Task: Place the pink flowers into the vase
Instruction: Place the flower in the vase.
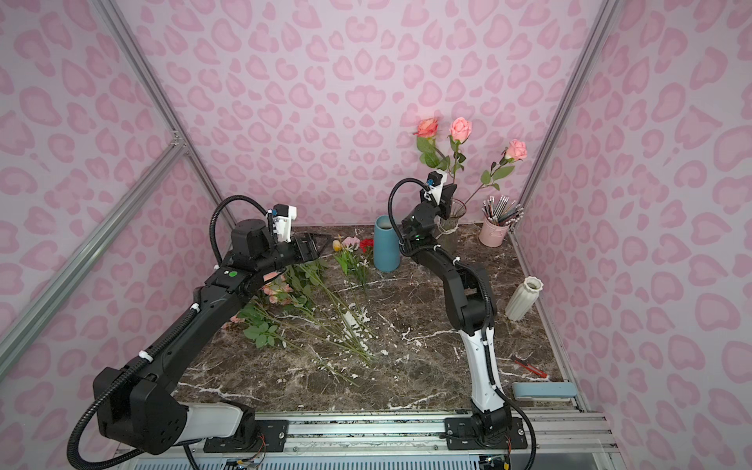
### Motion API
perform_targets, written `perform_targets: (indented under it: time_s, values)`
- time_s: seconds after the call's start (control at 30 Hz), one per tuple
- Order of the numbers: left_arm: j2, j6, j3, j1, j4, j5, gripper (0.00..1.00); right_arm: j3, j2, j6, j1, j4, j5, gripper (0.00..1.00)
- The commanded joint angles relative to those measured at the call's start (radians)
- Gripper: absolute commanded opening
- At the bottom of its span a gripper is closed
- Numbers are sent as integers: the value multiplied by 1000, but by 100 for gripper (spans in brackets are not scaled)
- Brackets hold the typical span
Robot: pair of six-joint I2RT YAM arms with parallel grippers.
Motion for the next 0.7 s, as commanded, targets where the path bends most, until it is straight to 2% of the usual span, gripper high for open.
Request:
perform_targets:
  time_s: [0.0, 0.27, 0.4, 0.6, 0.67]
  values:
    - [4, 6, -3, 0, 49, 8, 81, 56, -10, 237, -22, -284, -37, 0]
    - [4, 6, -4, 2, 48, 6, 82, 197, 36, 441, -65, -648, -123, 0]
    - [4, 6, -7, 1, 48, 4, 83, 259, 61, 493, -78, -768, -155, 0]
    - [2, 6, -6, 2, 47, -4, 85, 239, 43, 520, -78, -795, -158, 23]
    - [0, 7, -8, 2, 46, -7, 85, 220, 29, 526, -78, -792, -165, 27]
